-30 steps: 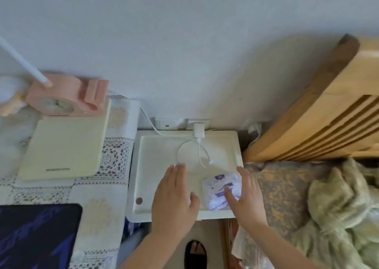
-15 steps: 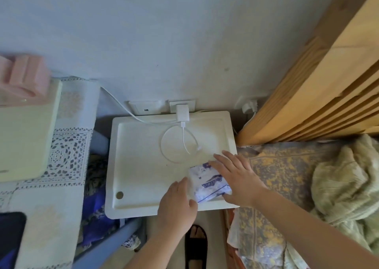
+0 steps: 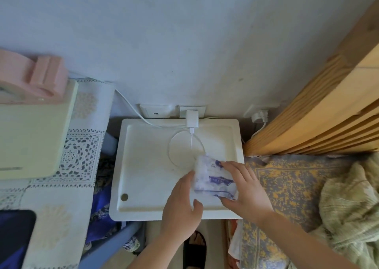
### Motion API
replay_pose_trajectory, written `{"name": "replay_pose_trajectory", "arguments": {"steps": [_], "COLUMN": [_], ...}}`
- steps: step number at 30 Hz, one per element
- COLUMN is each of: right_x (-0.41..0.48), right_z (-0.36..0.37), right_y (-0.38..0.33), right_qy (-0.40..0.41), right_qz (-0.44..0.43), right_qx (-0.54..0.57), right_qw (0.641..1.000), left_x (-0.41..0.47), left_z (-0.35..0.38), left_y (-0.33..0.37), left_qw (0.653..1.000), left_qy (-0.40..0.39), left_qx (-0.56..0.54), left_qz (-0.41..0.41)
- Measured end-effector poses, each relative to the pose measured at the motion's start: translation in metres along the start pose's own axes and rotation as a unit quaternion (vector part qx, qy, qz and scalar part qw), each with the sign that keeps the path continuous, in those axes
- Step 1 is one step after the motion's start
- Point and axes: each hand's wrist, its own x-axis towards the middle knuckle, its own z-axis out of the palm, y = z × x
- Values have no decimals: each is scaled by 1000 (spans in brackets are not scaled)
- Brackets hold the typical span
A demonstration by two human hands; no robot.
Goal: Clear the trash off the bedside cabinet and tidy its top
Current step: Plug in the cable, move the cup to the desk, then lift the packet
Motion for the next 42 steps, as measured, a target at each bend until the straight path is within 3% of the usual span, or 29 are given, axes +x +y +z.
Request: {"name": "replay_pose_trajectory", "arguments": {"steps": [3, 7, 10, 21, 27, 30, 34, 42], "right_x": [9, 34, 56, 95, 88, 85, 85, 93], "right_z": [5, 18, 27, 64, 69, 63, 59, 61], "right_y": [-16, -28, -31, -33, -36, -32, -18, -6], "right_qy": [119, 226, 240, 318, 296, 281, 201, 143], "right_qz": [113, 239, 305, 399, 380, 279, 190, 233], "right_qx": [82, 101, 107, 19, 68, -9, -104, -94], "right_qw": [983, 939, 915, 860, 874, 918, 955, 957], "left_x": [18, 35, 43, 64, 57, 57, 57, 56], "left_z": [-5, -15, -23, -44, -32, -31, -30, -26], "left_y": [5, -4, -17, -76, -85, -85, -86, -93], "left_qw": [1000, 991, 981, 957, 955, 955, 958, 950], "left_qy": [9, -10, 3, 13, 1, 0, 5, 6], "left_qx": [23, 134, 192, 284, 286, 285, 277, 307], "left_qz": [18, 25, 5, -61, -78, -80, -76, -58]}}
